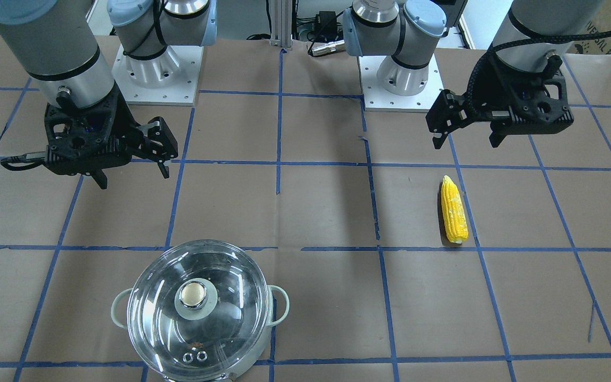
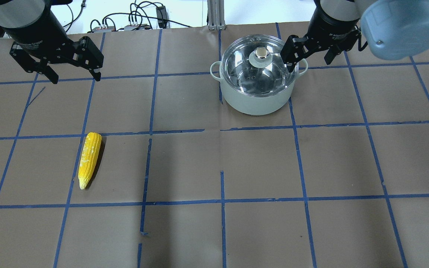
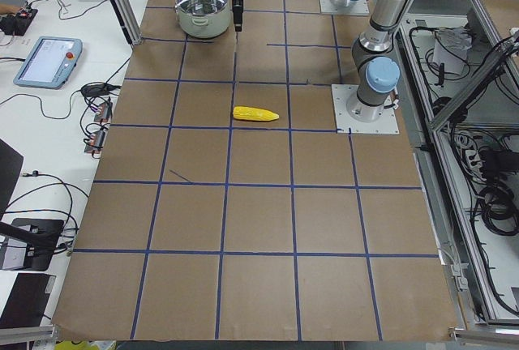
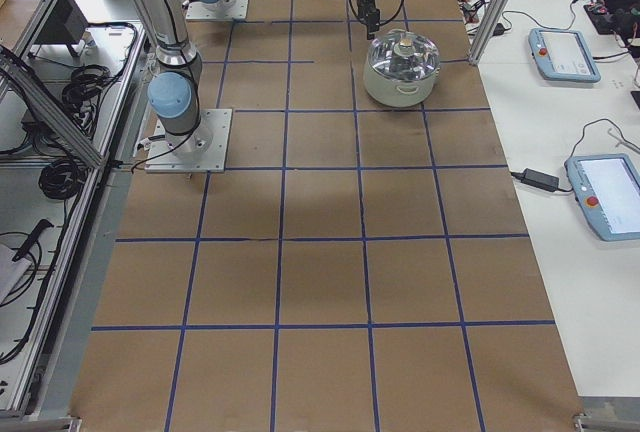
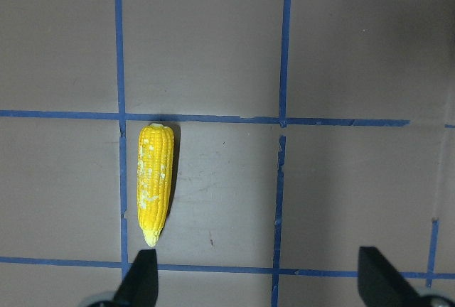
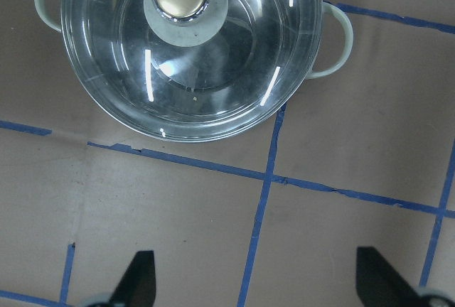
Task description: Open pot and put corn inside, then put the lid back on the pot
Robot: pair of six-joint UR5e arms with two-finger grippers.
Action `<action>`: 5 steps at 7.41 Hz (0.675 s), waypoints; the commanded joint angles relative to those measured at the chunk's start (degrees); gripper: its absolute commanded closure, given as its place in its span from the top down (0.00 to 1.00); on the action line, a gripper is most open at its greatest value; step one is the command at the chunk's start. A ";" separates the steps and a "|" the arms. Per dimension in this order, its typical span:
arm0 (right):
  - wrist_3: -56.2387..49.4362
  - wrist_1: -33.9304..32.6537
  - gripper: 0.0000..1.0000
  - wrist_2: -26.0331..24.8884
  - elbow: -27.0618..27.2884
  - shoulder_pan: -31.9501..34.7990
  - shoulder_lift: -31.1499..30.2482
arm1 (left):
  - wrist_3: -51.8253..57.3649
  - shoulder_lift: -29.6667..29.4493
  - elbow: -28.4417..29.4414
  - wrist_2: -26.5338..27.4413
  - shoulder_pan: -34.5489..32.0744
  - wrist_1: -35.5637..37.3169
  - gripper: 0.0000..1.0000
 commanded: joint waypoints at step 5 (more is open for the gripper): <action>2.19 0.59 1.00 0.68 -3.85 0.48 2.96 | -0.02 1.10 -0.69 -0.05 -0.18 -0.09 1.00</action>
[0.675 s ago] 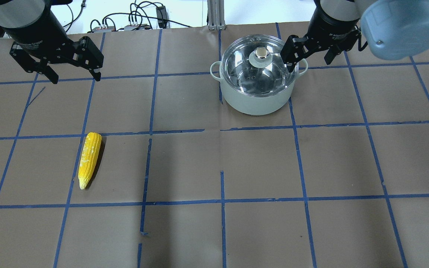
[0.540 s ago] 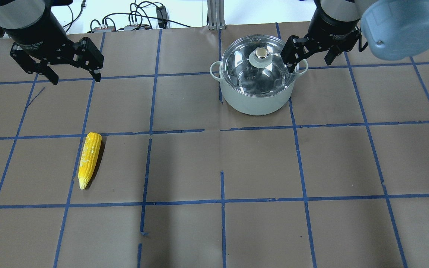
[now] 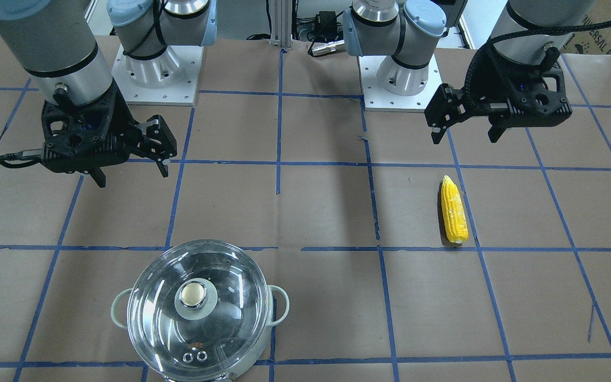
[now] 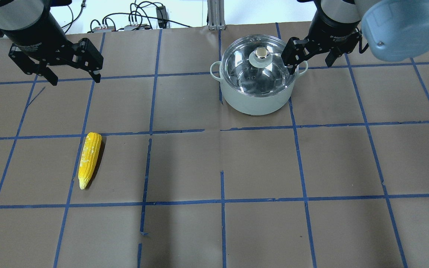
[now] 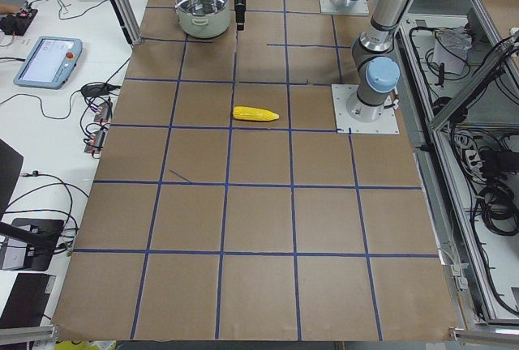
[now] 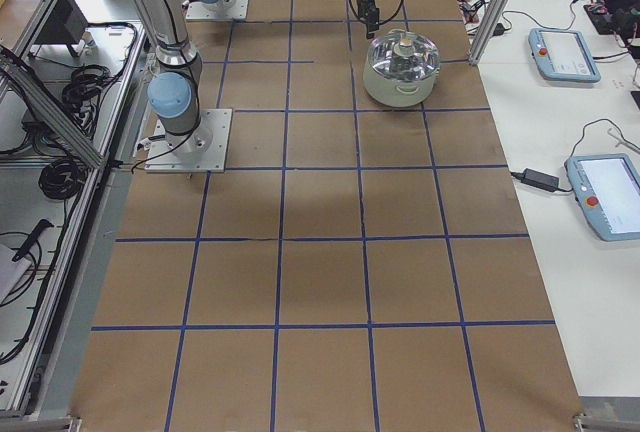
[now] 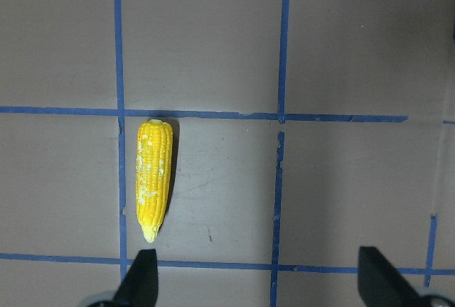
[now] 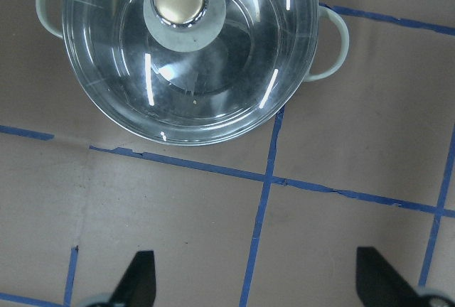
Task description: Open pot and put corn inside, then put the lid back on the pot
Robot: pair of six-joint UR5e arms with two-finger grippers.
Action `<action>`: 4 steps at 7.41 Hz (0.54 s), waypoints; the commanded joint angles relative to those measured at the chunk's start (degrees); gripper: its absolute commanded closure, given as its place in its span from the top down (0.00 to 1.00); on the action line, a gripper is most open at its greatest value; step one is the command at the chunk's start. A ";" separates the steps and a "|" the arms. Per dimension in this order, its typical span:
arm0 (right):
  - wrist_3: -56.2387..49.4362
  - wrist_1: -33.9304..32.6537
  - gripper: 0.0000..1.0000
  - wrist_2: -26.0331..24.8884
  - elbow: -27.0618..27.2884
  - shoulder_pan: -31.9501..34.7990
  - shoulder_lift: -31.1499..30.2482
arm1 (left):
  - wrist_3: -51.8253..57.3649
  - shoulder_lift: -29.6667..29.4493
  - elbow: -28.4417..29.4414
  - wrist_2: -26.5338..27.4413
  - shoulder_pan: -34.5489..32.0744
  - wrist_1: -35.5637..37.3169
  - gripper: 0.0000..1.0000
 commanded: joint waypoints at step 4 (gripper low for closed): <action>4.52 -0.55 0.98 -0.20 -16.03 6.73 17.46 | 0.00 0.21 -0.14 0.03 -0.03 -0.01 1.00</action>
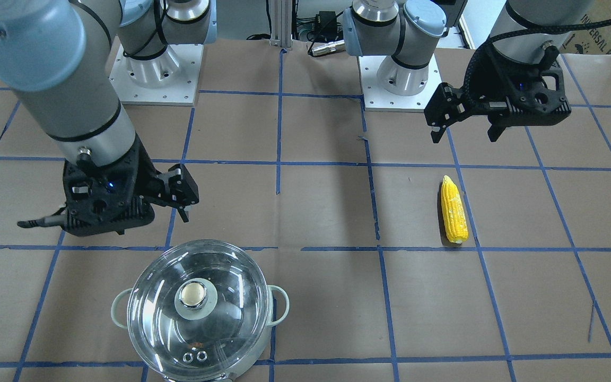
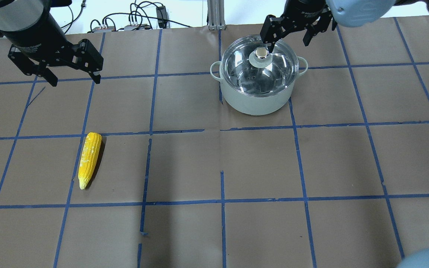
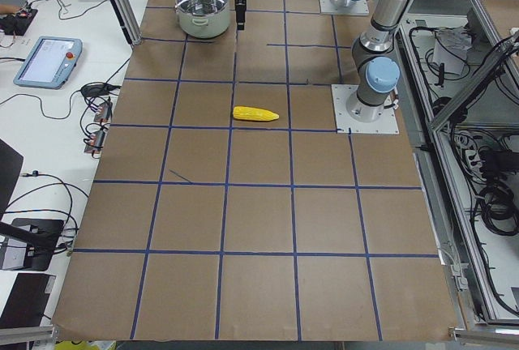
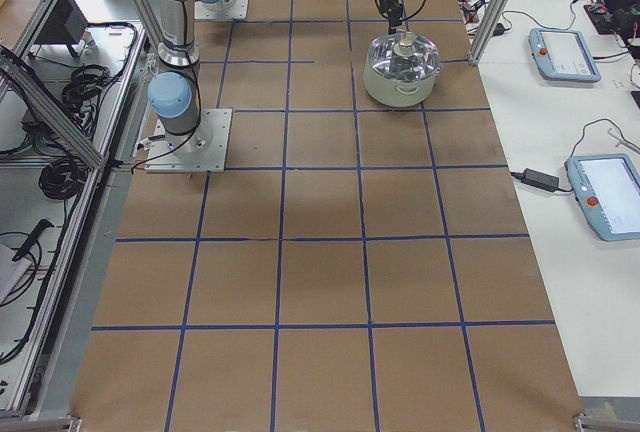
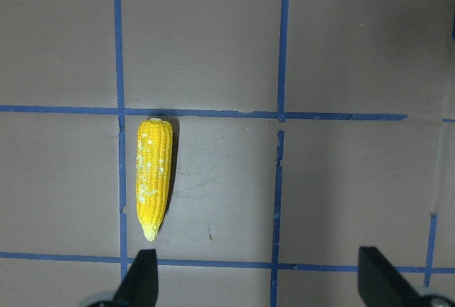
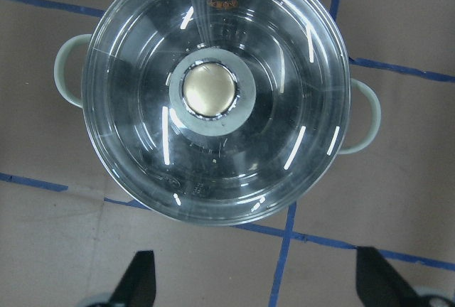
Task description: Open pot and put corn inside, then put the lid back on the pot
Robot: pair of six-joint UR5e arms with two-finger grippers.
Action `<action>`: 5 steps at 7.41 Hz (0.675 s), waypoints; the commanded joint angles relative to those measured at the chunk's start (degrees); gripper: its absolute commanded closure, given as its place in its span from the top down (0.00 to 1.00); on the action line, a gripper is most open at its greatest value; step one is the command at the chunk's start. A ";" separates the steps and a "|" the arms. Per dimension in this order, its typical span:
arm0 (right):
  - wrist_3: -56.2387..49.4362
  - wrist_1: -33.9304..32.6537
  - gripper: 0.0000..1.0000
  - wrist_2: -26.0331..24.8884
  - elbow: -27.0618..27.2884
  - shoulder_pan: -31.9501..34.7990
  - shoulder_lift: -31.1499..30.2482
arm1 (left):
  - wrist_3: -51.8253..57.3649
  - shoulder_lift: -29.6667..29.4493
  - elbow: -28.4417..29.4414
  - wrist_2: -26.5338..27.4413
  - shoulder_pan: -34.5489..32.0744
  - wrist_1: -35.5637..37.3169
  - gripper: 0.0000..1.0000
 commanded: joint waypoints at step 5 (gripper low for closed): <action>0.88 -0.39 0.91 0.02 -13.08 2.82 17.08 | 0.00 -0.12 -0.02 -0.17 0.00 0.00 1.00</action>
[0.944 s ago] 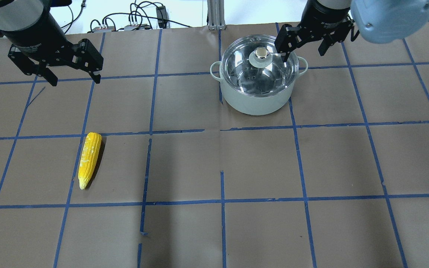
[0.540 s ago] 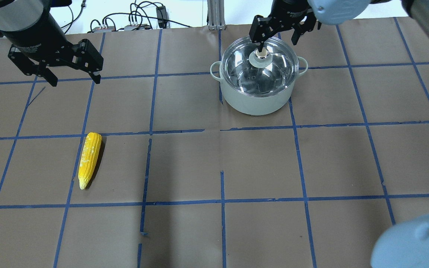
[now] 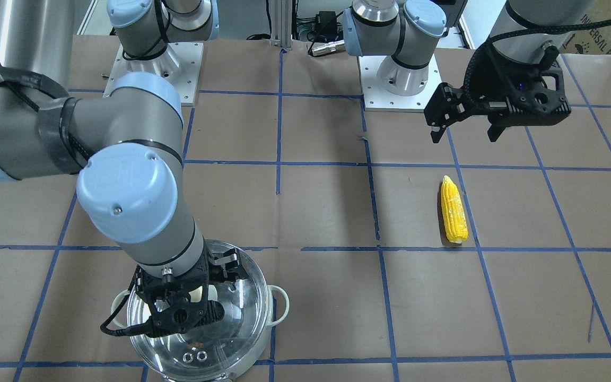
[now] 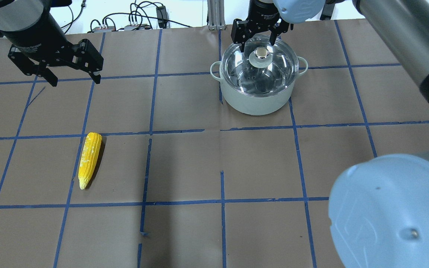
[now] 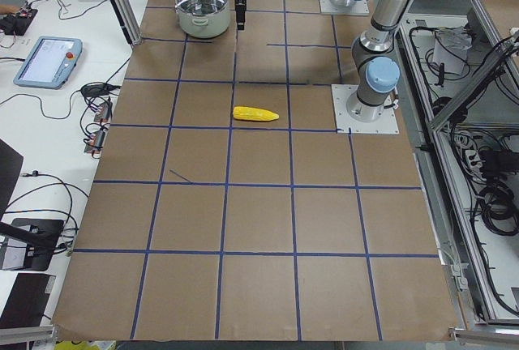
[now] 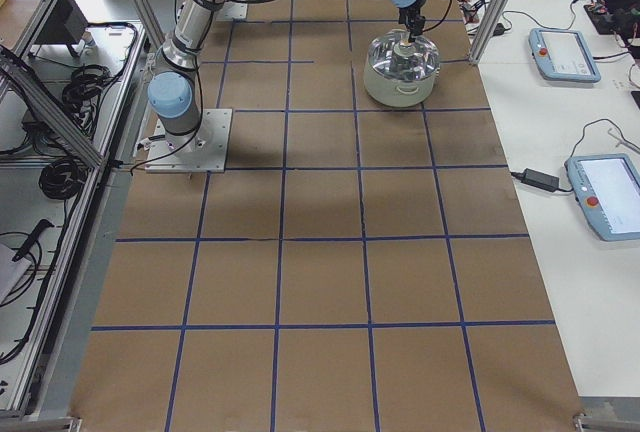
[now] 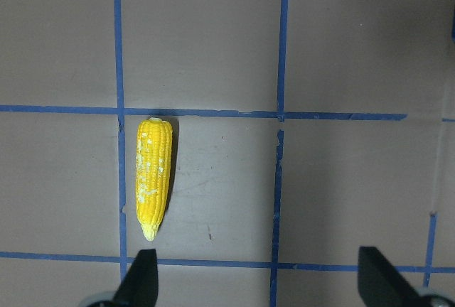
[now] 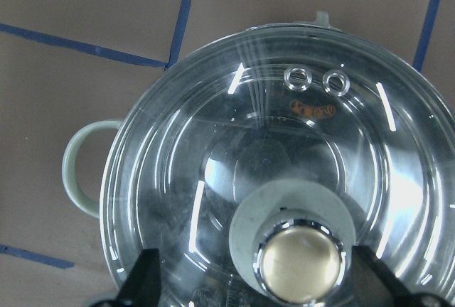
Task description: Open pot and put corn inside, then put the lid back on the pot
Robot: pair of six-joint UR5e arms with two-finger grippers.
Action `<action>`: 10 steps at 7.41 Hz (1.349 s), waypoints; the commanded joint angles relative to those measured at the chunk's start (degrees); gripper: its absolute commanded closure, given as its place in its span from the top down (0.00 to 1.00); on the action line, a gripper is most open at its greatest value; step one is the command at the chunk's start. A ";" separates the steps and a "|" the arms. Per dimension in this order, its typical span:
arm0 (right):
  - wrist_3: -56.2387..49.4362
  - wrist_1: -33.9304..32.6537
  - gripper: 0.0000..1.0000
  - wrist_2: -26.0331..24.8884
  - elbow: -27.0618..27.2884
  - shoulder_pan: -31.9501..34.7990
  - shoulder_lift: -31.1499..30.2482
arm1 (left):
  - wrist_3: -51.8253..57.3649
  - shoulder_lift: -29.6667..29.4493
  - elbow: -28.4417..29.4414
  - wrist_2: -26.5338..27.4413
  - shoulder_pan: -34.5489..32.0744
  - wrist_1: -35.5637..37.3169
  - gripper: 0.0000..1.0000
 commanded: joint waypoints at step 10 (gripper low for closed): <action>-0.50 5.70 0.39 -2.58 -0.74 -1.05 0.66 | 0.00 0.06 0.00 0.18 0.00 0.00 1.00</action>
